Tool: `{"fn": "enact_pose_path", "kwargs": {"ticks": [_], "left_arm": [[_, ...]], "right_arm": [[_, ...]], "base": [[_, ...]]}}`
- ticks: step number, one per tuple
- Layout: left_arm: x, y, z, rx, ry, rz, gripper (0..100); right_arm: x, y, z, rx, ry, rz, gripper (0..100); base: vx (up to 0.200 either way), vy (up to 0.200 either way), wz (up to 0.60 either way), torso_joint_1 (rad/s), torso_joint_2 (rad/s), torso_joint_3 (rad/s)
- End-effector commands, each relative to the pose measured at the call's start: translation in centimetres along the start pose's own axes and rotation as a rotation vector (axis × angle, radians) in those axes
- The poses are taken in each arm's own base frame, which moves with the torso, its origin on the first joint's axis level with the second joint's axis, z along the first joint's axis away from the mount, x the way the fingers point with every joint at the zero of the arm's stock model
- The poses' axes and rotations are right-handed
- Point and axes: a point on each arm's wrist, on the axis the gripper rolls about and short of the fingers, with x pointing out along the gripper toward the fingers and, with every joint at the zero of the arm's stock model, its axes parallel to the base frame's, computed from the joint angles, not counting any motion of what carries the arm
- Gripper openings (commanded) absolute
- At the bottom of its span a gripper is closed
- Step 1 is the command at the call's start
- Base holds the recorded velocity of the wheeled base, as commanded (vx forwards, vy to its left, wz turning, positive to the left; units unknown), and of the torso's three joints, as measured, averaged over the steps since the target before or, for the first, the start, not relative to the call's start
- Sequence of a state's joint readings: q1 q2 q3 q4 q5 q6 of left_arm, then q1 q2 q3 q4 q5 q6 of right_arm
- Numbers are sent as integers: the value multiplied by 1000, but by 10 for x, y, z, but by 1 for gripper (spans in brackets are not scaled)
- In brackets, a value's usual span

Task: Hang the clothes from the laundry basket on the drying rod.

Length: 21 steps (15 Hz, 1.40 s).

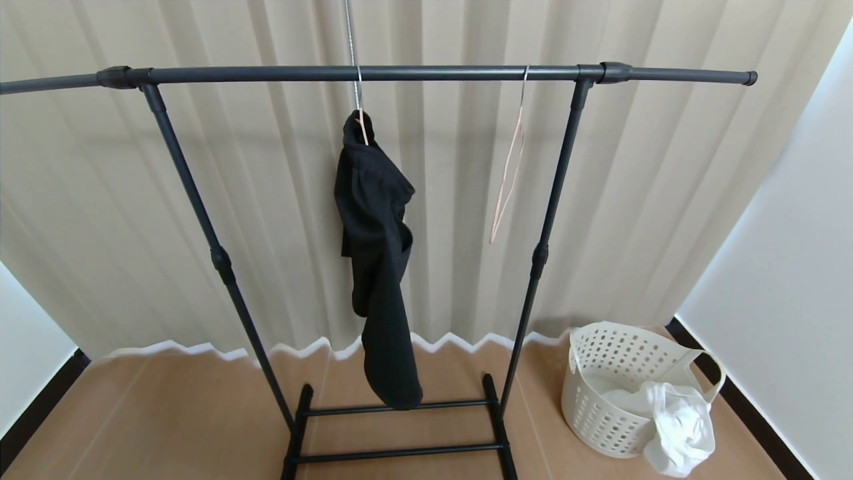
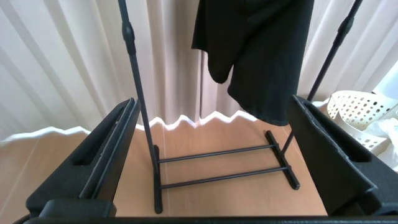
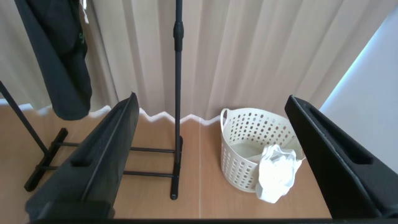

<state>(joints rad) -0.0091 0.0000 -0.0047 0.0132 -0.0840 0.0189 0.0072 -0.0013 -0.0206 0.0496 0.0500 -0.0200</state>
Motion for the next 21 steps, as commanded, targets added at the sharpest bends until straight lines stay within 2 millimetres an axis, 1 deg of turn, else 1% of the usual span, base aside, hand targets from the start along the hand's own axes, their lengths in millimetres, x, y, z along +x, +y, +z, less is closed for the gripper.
{"fn": "enact_pose_path", "kwargs": {"ticks": [1,7,16,20,21], "left_arm": [[0,0,0,-1,1,1,100],[0,0,0,-2,2,0,100],[0,0,0,-4,1,1,100],[0,0,1,-4,-1,0,100],[0,0,0,-4,1,1,100]], "right_arm": [[0,0,0,0,1,1,100],[0,0,0,0,0,1,100],[0,0,0,3,0,0,100],[0,0,0,3,-2,-1,100],[0,0,0,3,-2,-1,100]], "base": [[0,0,0,-203,540,339],[0,0,0,-179,516,337],[0,0,0,-117,479,355],[0,0,0,-21,157,130],[0,0,-600,2,32,32]]}}
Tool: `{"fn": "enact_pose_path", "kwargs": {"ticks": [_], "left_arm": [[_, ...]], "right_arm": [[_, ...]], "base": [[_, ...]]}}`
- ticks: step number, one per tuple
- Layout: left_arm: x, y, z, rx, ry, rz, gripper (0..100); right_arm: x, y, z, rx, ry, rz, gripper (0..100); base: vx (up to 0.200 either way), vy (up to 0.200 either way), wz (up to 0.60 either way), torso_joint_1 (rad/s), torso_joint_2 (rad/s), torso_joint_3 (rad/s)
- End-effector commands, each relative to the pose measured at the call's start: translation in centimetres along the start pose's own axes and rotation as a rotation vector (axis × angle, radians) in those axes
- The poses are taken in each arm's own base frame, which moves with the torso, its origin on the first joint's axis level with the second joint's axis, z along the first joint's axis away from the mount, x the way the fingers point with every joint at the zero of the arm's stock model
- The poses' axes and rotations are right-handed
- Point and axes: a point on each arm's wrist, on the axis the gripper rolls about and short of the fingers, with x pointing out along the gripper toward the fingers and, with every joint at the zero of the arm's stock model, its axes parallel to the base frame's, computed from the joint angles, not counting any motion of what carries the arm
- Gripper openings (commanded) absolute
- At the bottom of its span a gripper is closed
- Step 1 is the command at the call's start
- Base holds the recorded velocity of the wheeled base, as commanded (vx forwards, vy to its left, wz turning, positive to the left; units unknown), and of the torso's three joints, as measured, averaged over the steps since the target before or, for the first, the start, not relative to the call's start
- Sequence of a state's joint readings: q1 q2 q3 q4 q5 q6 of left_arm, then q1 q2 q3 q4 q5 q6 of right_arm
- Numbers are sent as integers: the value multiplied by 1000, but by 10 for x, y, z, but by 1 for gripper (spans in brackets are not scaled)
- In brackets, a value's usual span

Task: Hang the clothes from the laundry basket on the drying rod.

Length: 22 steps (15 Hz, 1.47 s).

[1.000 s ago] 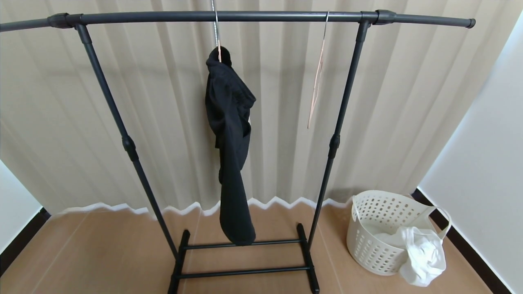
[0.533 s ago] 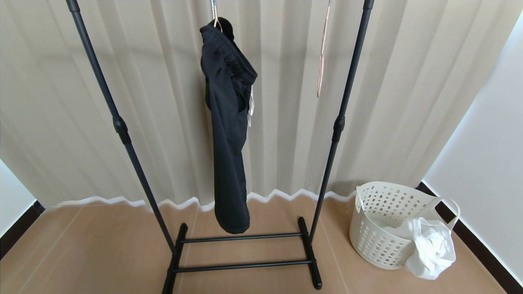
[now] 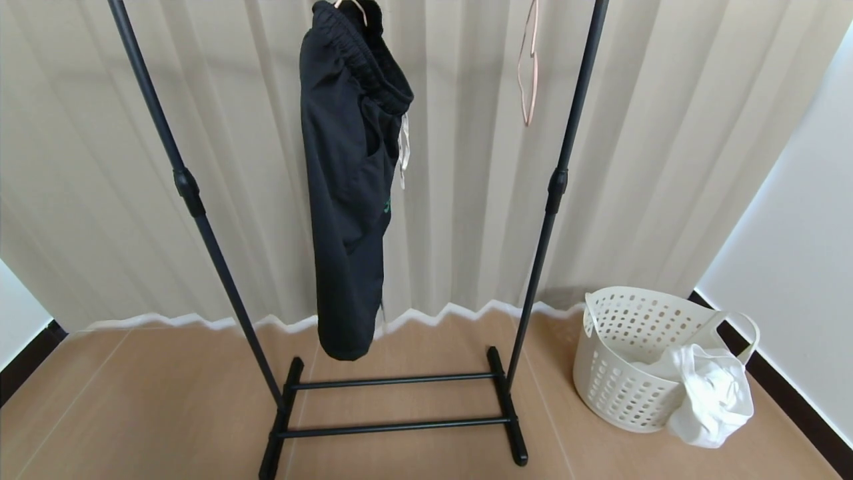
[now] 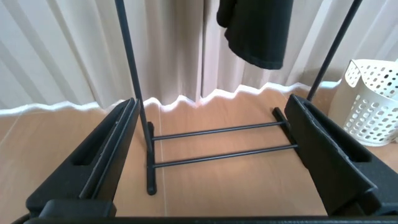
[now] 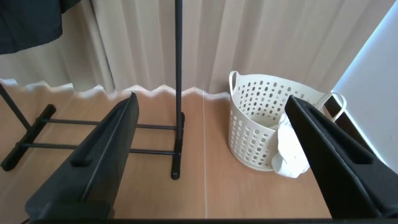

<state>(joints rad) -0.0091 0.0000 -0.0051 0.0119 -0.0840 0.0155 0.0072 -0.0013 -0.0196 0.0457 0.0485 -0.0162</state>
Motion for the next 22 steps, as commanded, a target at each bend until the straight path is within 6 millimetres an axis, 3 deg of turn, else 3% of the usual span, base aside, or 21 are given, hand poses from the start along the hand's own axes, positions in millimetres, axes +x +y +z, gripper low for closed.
{"fn": "enact_pose_path", "kwargs": {"ticks": [1,7,11,22], "left_arm": [[0,0,0,0,1,0,100],[0,0,0,0,1,0,100],[0,0,0,1,1,0,100],[0,0,0,-2,2,1,100]], "right_arm": [[0,0,0,-1,1,1,100],[0,0,0,-1,1,1,100],[0,0,0,-1,1,1,100],[0,0,0,-2,1,3,100]], "base": [[0,0,-600,7,27,22],[0,0,-600,2,2,6],[0,0,0,0,0,0],[0,-200,0,3,1,2]]}}
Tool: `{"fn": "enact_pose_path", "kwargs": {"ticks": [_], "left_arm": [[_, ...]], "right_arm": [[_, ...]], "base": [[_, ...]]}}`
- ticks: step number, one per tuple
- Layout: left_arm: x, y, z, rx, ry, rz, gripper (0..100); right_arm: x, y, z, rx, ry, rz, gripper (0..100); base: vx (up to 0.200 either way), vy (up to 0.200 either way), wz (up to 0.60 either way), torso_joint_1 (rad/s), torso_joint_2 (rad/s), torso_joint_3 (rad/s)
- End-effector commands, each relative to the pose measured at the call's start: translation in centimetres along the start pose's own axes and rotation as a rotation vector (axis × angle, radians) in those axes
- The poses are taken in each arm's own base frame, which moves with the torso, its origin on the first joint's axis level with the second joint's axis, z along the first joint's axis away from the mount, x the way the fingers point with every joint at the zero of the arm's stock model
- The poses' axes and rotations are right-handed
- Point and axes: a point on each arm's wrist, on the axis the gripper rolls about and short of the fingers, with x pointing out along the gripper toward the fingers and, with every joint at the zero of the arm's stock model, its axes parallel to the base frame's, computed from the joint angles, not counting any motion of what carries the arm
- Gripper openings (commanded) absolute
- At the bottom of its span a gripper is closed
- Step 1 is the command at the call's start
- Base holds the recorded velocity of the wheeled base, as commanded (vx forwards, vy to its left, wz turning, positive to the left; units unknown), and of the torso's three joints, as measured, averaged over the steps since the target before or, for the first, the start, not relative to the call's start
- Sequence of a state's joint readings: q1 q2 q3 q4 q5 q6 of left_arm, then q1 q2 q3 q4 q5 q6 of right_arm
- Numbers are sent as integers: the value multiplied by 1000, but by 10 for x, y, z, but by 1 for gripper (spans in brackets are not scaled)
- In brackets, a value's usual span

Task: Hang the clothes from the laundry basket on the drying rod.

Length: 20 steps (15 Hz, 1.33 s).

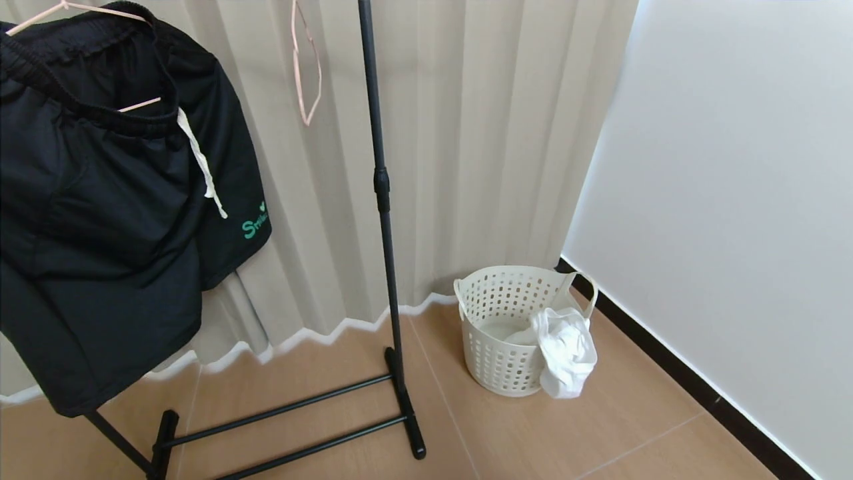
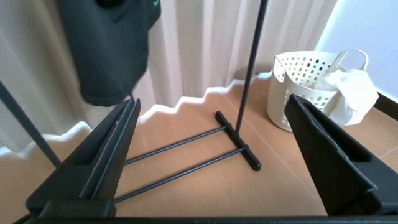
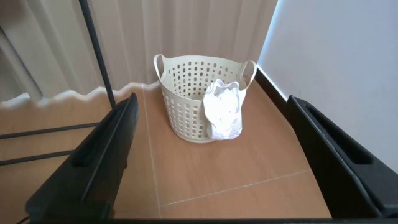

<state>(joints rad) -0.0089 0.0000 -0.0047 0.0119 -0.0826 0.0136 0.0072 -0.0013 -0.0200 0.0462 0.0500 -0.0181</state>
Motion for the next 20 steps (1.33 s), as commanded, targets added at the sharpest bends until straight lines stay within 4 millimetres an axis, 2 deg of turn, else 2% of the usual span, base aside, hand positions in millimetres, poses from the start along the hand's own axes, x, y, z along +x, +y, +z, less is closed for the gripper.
{"fn": "enact_pose_path", "kwargs": {"ticks": [1,4,7,15,20], "left_arm": [[0,0,0,0,2,-1,100],[0,0,0,0,2,2,100],[0,0,0,0,0,-1,100],[0,0,0,0,2,1,100],[0,0,0,0,2,-2,100]], "right_arm": [[0,0,0,0,1,1,100],[0,0,0,1,1,0,100],[0,0,0,0,1,1,100],[0,0,0,0,3,1,100],[0,0,0,0,1,1,100]], "base": [[200,-200,0,-2,2,2],[200,-67,0,1,1,2],[0,-200,0,7,4,2],[0,0,0,0,0,0],[0,0,0,-13,117,102]]}}
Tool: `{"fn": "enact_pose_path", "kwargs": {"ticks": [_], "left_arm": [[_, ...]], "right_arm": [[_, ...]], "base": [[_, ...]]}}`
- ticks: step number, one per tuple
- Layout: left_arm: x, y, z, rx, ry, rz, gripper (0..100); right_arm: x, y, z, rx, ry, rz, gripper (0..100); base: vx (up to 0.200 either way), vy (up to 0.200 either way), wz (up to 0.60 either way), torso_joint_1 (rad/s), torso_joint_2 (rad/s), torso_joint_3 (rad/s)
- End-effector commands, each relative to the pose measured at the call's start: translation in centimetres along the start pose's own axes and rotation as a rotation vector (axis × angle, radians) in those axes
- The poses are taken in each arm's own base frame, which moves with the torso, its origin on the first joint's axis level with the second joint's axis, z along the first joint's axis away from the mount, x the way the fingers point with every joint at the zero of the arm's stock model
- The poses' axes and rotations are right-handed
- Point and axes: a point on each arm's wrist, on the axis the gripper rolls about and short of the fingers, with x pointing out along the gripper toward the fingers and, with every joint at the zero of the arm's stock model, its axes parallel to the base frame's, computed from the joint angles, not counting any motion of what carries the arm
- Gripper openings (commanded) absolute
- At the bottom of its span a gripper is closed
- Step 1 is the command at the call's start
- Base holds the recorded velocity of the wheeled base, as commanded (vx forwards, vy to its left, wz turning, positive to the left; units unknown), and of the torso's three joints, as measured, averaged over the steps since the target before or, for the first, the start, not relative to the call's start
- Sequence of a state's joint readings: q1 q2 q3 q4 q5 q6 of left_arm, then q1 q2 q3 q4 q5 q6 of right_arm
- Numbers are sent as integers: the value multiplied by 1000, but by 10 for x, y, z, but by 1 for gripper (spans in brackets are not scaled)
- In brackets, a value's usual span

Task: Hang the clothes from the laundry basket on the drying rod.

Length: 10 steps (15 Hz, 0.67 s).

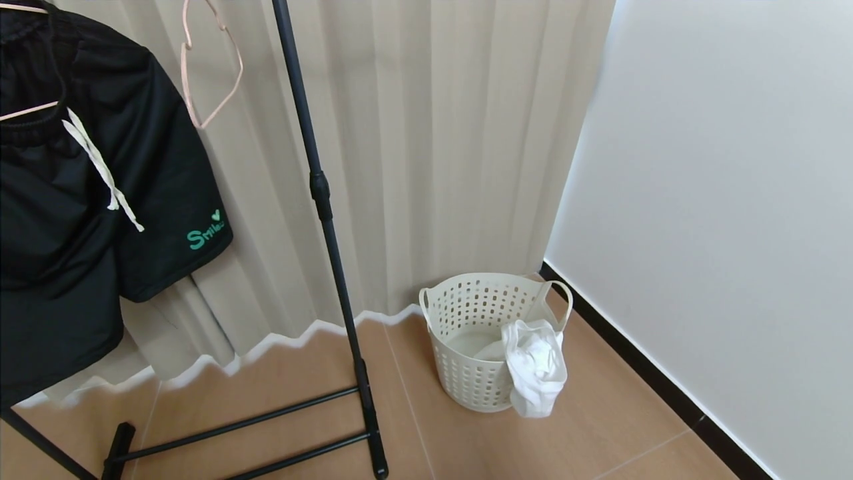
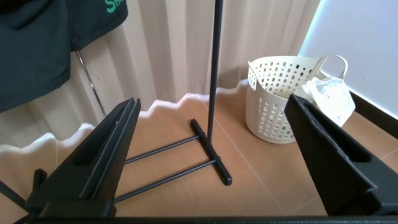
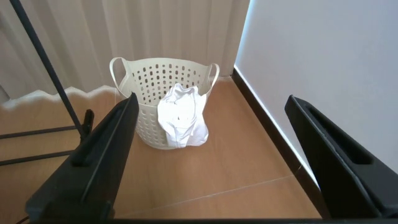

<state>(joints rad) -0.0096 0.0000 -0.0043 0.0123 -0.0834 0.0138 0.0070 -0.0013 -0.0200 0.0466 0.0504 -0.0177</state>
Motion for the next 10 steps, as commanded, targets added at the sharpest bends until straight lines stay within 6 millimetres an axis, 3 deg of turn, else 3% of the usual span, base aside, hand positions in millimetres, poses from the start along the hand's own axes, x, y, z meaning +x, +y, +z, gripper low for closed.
{"fn": "enact_pose_path", "kwargs": {"ticks": [1,4,10], "left_arm": [[0,0,1,0,0,-1,100],[0,0,0,0,1,1,100],[0,0,0,0,1,1,100]], "right_arm": [[0,0,0,-1,1,1,100],[0,0,0,-1,2,1,100],[0,0,0,-1,2,1,100]], "base": [[0,0,0,0,0,0],[0,0,0,2,0,-65],[0,0,0,1,2,-183]]}}
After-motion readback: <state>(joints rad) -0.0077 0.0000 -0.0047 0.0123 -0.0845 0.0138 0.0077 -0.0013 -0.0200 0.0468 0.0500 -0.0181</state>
